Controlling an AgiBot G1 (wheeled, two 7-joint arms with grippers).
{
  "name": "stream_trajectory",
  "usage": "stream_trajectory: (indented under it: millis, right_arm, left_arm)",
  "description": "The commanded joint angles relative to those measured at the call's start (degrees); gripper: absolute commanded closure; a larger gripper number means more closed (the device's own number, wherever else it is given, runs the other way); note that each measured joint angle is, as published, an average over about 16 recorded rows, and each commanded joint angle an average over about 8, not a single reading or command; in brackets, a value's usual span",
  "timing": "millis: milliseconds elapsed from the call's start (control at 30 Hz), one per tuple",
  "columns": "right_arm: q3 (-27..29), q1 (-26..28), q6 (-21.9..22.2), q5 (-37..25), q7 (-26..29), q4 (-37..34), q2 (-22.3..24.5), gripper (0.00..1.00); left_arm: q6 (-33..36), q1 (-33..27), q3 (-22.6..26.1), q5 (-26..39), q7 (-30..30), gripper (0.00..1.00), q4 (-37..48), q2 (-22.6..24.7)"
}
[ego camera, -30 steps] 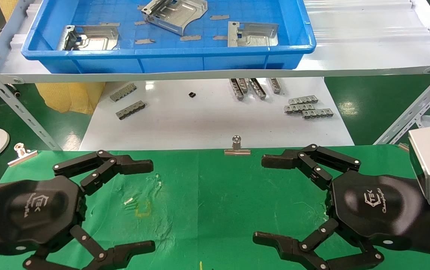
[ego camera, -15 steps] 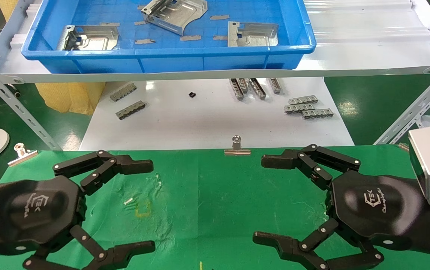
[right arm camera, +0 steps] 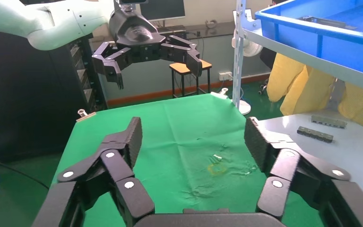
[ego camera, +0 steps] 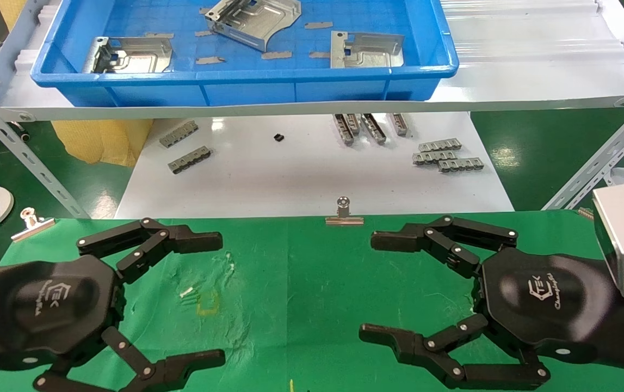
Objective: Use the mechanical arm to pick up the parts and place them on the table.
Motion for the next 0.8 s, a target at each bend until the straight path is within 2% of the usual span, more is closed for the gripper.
stream_trajectory:
  millis: [33,800]
  right_arm:
    - [0.0,0.0,0.0,0.0,0.0,0.0,0.0,1.0]
    - [0.0,0.0,0.0,0.0,0.0,0.0,0.0,1.0]
  left_arm:
    - [0.0,0.0,0.0,0.0,0.0,0.0,0.0,0.0]
    - [0.0,0.0,0.0,0.0,0.0,0.0,0.0,0.0]
